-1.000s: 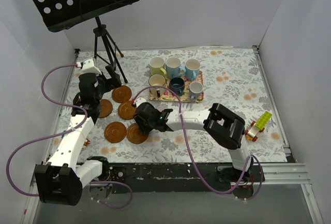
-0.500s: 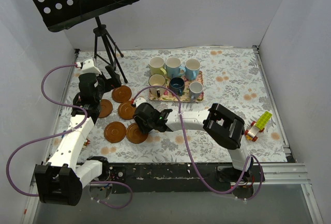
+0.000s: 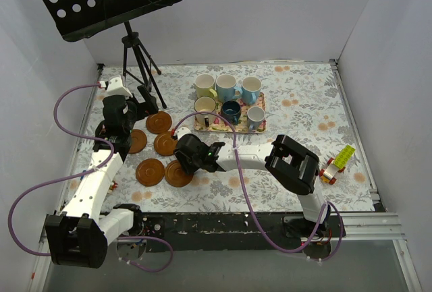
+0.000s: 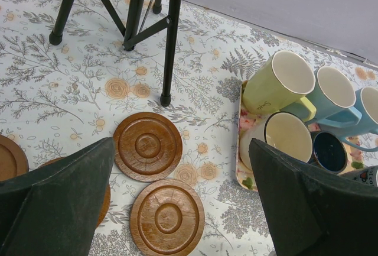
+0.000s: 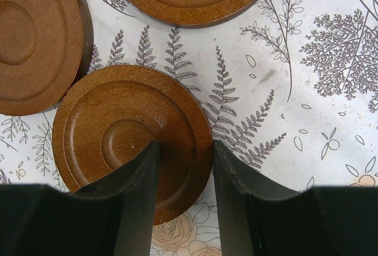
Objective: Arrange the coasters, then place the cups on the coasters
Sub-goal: Move the coaster to the center of the board.
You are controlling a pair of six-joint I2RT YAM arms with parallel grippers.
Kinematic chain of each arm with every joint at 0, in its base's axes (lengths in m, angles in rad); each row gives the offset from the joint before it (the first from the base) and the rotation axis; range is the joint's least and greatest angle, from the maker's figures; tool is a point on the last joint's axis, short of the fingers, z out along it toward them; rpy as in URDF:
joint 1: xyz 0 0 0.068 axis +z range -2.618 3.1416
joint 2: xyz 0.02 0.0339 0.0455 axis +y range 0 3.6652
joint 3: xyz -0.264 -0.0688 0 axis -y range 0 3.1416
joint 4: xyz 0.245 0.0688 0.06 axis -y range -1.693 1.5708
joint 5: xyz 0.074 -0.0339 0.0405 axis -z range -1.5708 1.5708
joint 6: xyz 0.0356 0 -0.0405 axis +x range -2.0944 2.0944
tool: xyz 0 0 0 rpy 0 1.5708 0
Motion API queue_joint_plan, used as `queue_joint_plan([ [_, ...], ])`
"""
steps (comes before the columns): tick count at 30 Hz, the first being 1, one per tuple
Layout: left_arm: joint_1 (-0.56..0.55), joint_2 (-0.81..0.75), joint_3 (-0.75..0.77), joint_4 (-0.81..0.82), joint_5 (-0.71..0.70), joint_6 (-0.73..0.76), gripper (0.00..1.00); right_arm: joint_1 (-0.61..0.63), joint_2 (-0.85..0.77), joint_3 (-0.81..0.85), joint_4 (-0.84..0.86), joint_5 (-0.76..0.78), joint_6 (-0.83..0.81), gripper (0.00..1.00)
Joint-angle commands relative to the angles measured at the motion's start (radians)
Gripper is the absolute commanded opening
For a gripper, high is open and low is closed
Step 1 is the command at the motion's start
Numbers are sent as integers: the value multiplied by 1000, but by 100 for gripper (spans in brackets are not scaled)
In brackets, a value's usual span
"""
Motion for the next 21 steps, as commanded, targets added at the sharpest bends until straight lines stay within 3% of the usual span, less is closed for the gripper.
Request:
queue_joint_plan([
  [1,0,-30,-6,4,2,0,98,-10,35,19,-31,44,-4,29],
  [8,0,-30,-6,3,8,0,98,-12,30,19,-27,32,-8,32],
  [21,-1,19,-32,-114,6,-20,98,-12,-76,-4,64,-12,-53,61],
])
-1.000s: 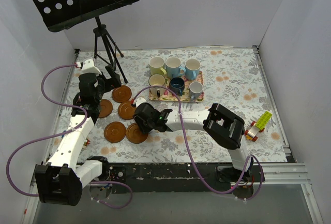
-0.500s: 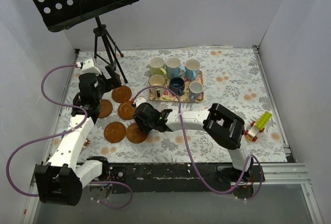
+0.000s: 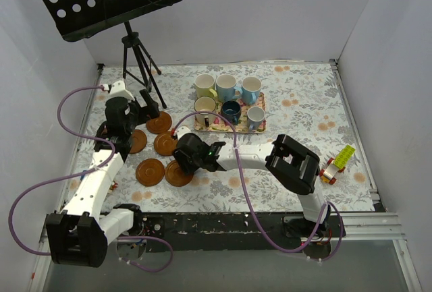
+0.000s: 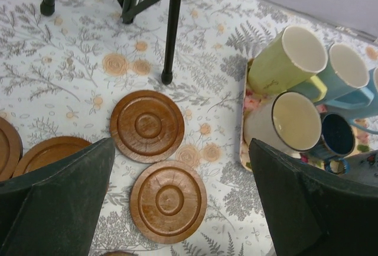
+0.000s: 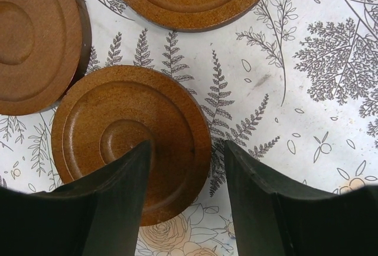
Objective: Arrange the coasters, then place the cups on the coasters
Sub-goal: Move the coaster to the center of the board.
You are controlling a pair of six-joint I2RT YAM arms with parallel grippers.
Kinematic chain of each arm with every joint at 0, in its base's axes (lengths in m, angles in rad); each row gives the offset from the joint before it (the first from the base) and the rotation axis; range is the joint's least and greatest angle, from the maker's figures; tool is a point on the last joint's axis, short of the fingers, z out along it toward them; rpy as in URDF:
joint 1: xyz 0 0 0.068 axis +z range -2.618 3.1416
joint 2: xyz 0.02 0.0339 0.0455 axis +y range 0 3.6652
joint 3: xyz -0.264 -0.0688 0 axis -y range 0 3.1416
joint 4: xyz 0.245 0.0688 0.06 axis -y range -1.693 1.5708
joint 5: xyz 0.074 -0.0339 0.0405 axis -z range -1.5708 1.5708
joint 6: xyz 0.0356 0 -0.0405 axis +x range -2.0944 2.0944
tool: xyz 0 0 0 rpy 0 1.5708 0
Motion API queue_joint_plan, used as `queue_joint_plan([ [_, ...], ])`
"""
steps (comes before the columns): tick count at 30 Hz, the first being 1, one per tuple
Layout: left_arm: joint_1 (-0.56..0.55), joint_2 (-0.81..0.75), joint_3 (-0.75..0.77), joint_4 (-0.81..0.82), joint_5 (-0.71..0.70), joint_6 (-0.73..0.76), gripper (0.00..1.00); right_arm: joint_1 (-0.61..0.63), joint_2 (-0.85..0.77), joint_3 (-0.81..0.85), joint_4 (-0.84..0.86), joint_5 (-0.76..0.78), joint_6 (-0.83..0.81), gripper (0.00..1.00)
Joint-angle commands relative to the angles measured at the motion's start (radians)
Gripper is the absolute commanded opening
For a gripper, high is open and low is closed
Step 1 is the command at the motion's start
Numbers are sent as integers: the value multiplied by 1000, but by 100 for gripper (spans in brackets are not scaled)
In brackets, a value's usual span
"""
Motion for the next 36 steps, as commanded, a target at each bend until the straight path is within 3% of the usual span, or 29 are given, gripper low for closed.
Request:
queue_joint_plan([
  [1,0,21,-23,-92,-26,-6,98,-9,-92,-11,65,-27,-33,62],
  [9,0,209,12,-189,-18,43,98,-9,-300,-166,197,-32,-24,63],
  [14,-1,314,32,-209,48,68,79,-15,-449,-270,208,34,-35,63],
  [19,-78,363,26,-207,-36,103,77,-27,-553,-344,217,65,-32,64],
  [24,-101,455,61,-264,-121,94,75,-34,-592,-373,222,67,-28,64],
  [30,-101,450,64,-264,-162,71,71,-37,-606,-389,225,70,-30,64],
  [33,-101,456,61,-256,-124,73,71,-38,-598,-389,225,62,-24,64],
  [36,-101,481,70,-261,-75,79,63,-38,-586,-382,225,51,-19,64],
])
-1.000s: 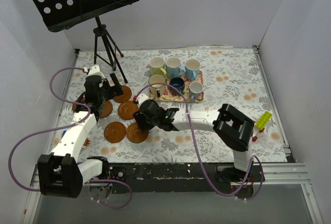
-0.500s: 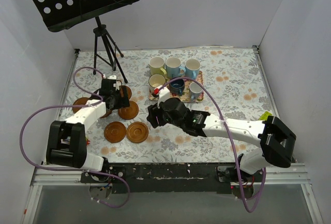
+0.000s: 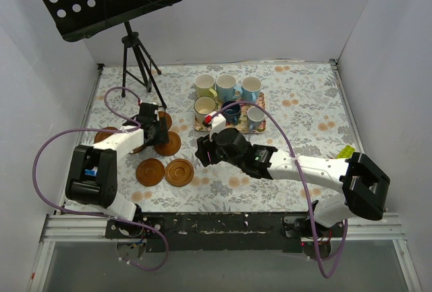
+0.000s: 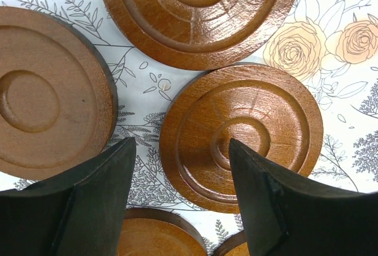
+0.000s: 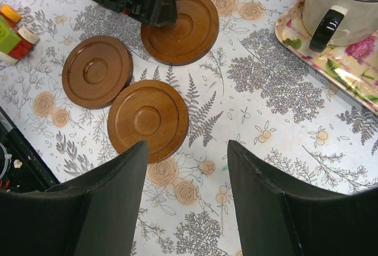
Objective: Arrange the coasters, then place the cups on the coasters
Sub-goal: Move the coaster to the center of the board.
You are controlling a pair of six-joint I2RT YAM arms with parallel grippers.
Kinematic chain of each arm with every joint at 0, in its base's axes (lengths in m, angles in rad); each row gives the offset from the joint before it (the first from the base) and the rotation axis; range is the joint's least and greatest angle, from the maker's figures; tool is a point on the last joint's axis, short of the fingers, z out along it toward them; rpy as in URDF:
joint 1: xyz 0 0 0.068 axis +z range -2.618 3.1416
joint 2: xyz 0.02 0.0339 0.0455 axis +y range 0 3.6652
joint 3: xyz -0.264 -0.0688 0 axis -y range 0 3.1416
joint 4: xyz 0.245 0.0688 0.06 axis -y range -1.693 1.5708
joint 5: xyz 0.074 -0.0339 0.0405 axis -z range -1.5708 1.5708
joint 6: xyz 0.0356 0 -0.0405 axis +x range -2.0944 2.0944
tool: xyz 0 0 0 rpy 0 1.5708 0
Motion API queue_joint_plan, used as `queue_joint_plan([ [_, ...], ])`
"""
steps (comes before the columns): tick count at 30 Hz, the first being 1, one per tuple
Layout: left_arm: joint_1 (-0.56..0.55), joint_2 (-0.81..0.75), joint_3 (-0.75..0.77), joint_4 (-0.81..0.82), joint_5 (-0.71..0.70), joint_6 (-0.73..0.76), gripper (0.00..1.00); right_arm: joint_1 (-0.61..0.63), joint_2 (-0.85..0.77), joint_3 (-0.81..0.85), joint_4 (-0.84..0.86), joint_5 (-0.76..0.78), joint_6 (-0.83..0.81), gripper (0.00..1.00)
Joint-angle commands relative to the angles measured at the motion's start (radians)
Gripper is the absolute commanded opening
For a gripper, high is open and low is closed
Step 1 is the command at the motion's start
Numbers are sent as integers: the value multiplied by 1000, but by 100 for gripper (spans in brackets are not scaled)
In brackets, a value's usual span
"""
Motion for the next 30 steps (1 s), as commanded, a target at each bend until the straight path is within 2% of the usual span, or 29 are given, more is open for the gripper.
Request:
queue_joint_plan([
  [1,3,5,38,-5,38,7,62,-6,-18,4,40,5,5,64],
  [6,2,8,40,-8,61,5,54,-6,-7,7,35,2,8,64],
  [11,-1,22,44,-13,67,8,52,-6,8,20,26,-1,10,64],
  [21,-43,54,54,-37,-36,4,47,-4,10,20,21,-1,13,64],
  [30,-64,65,64,-34,4,-1,32,-6,11,21,4,21,11,64],
])
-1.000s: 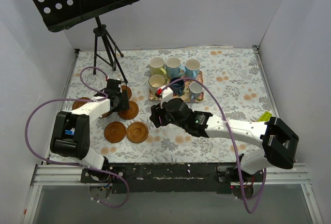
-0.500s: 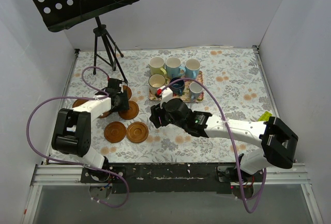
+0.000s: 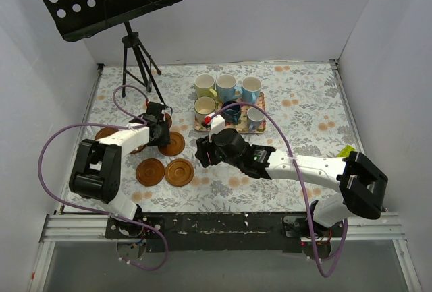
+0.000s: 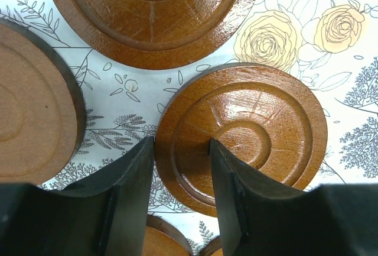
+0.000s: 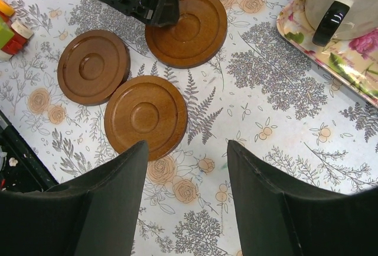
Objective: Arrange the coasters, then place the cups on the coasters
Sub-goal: Move the coaster to the center of the board.
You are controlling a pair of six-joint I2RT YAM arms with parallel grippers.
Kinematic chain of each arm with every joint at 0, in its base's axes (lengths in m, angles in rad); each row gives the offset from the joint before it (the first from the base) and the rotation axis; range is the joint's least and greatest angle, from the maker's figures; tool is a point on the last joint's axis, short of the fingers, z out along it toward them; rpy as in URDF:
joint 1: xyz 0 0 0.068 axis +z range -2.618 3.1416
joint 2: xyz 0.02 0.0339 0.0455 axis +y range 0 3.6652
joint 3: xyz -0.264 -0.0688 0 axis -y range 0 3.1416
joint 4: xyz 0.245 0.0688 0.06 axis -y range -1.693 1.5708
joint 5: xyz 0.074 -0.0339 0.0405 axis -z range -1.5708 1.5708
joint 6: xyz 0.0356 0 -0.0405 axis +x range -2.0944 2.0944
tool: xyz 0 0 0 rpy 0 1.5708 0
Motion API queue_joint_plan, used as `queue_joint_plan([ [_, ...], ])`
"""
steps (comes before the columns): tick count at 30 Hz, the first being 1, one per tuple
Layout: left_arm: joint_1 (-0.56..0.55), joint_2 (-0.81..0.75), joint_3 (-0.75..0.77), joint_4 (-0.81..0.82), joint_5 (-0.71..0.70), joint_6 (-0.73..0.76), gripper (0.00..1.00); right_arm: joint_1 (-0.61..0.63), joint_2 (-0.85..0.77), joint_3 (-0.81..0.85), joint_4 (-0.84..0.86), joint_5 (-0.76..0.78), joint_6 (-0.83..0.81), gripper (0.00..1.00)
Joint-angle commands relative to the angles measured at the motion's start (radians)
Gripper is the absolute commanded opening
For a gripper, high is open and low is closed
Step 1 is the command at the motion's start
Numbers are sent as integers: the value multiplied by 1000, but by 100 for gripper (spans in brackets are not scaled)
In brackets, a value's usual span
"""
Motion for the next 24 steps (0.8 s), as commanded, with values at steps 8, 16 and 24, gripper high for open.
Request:
queue_joint_plan([
  [8,-16,38,59,13,115,-20,15,-15,-23,10,-21,68,2,64],
  [16,-45,81,90,38,230,-62,12,-48,-30,-11,-52,99,20,64],
  [24,-109,84,77,51,263,-74,11,-97,-47,-34,-64,77,42,64],
])
